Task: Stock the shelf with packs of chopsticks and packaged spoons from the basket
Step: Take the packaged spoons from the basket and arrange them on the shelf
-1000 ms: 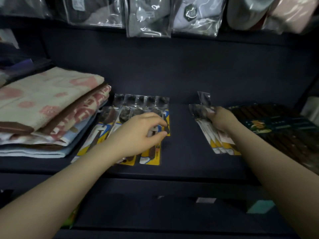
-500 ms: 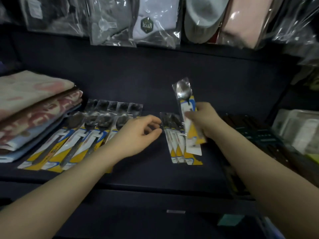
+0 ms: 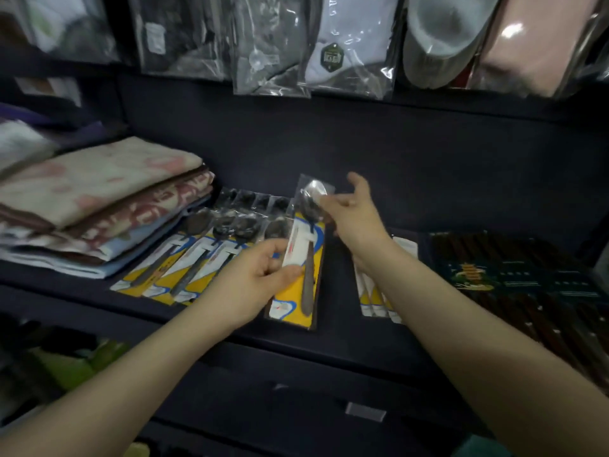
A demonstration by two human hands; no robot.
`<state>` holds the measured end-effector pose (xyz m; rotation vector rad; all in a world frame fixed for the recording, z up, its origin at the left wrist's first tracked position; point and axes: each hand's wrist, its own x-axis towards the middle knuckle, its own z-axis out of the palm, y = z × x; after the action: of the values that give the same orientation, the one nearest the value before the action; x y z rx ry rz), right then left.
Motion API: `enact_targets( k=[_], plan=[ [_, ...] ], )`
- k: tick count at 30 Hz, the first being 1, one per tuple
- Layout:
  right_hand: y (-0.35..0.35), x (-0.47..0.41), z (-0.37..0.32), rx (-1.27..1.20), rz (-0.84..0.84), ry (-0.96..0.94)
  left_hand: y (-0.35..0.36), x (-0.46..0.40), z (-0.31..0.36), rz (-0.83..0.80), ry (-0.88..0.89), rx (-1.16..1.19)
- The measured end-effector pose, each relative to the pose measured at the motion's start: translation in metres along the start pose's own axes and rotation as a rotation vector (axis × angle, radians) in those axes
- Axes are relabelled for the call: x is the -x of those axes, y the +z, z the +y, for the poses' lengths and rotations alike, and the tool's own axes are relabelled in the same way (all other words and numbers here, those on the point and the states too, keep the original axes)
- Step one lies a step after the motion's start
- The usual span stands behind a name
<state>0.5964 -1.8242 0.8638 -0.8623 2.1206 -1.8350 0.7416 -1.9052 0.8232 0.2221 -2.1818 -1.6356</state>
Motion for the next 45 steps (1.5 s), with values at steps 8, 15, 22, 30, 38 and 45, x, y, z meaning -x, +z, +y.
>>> enact_targets(
  k=[8, 15, 22, 30, 38, 45],
  plan=[
    [0.02, -0.036, 0.033, 0.318, -0.188, 0.148, -0.034, 0.016, -0.011, 0.04, 0.064, -0.816],
    [0.032, -0.046, 0.045, 0.478, -0.134, 0.221, -0.052, 0.01, -0.035, -0.259, 0.082, -0.98],
    [0.044, -0.037, 0.041, 0.672, 0.044, 0.009, -0.063, 0.007, -0.035, -0.328, 0.237, -1.139],
    [0.003, -0.031, 0.034, 0.981, 0.054, -0.119, -0.062, 0.002, -0.035, -0.337, 0.237, -1.165],
    [-0.049, -0.037, 0.063, 1.099, 0.009, 0.394, -0.049, -0.003, -0.026, -0.2, 0.27, -1.131],
    [-0.071, -0.043, 0.068, 1.075, -0.004, 0.333, -0.018, -0.031, -0.003, -0.159, 0.341, -0.903]
  ],
)
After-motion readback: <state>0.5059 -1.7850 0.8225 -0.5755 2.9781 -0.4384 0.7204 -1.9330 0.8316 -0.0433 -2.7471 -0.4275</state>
